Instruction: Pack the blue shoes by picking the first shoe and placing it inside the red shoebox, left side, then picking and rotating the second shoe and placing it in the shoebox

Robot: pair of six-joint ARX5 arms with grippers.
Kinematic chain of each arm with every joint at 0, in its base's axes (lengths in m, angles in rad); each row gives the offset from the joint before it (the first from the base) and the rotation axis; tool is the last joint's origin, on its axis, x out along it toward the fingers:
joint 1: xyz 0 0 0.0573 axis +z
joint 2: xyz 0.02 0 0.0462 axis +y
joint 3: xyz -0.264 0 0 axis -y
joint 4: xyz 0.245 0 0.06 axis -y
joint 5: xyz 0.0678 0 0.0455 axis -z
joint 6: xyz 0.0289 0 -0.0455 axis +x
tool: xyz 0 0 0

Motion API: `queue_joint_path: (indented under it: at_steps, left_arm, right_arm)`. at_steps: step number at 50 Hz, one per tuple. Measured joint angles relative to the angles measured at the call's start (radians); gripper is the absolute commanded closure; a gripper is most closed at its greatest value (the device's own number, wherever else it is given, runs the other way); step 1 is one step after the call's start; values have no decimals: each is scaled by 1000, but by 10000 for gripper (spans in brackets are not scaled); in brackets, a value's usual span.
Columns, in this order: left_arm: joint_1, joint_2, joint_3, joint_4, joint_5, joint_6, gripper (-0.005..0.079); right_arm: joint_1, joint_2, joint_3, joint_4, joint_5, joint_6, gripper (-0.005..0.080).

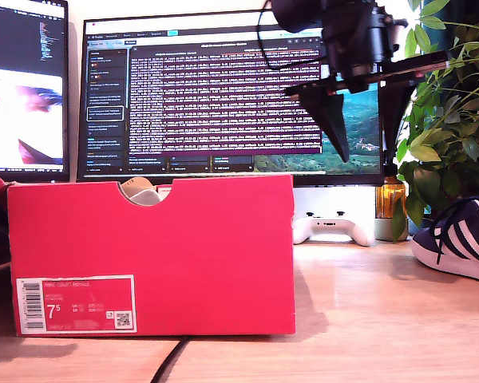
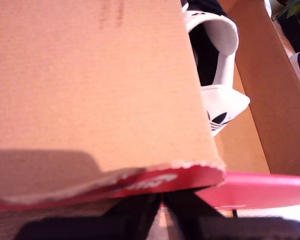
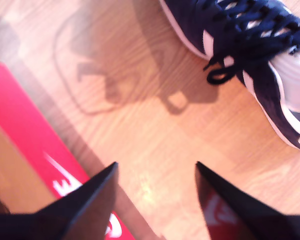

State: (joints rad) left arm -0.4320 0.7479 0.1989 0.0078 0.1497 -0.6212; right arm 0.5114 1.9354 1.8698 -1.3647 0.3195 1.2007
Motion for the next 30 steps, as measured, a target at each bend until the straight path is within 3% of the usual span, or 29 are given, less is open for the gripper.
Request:
queue_joint_path:
  at_steps: [14,30]
  left_arm:
    - [0,0,0,0,0,0,762]
    - [0,0,0,0,0,0,762]
  right_arm:
    - [-57,-60,-22,3,32,-15,211]
    - [-132,-309,-248,-2,56,112,217]
